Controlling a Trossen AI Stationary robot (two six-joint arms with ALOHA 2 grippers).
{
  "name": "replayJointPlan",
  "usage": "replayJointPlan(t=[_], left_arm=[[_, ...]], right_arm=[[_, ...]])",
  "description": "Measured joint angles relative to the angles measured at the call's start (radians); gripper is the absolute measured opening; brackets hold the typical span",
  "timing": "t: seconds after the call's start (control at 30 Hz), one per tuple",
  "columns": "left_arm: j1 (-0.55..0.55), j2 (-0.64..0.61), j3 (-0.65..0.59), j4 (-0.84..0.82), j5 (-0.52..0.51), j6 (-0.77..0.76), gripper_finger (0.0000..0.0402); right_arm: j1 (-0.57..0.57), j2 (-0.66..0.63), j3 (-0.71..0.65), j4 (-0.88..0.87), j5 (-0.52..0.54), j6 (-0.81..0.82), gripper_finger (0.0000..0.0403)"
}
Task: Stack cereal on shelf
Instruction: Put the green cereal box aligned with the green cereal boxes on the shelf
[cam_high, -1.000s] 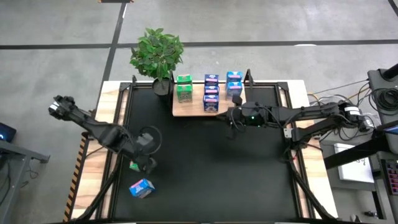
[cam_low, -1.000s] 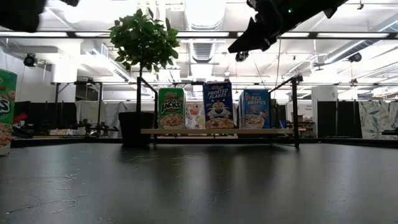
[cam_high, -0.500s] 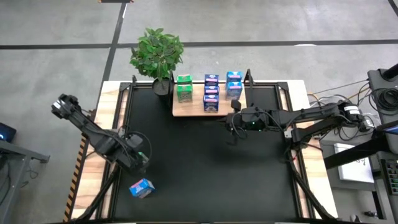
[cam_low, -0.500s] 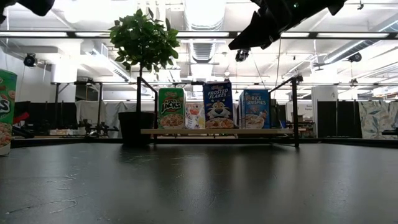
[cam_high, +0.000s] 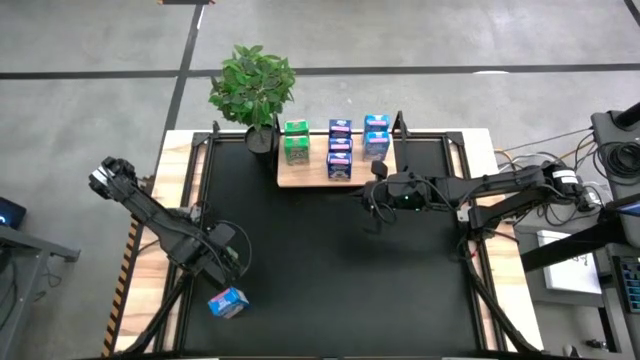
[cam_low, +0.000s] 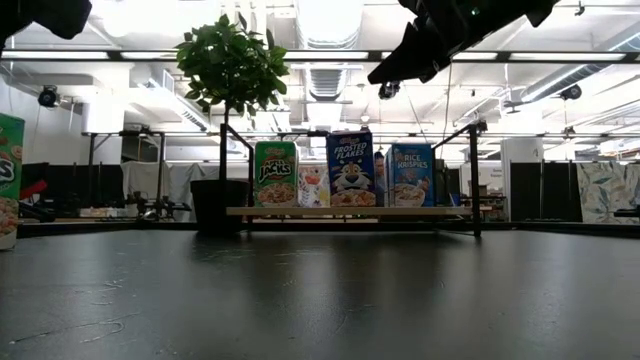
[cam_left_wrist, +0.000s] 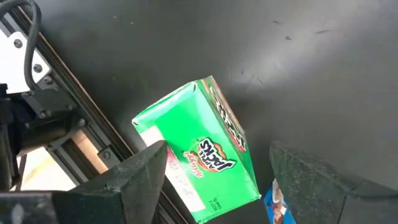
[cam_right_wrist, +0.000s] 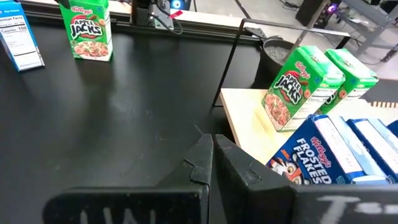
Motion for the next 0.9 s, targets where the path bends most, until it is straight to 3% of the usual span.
replayJointPlan(t=[0.53,0.9], left_arm=[[-0.050,-0.023,0.001,-0.003,0.064,-0.019,0.0265],[-0.087,-0.022,0.070,-0.024,0.004,-0.048,0.0265]], right_arm=[[0.000,0.000,-0.036,0.007,0.000,0.040,0.0009],[0.000,-0.001,-0.043,0.025,-0.001,0.039,0.0009]])
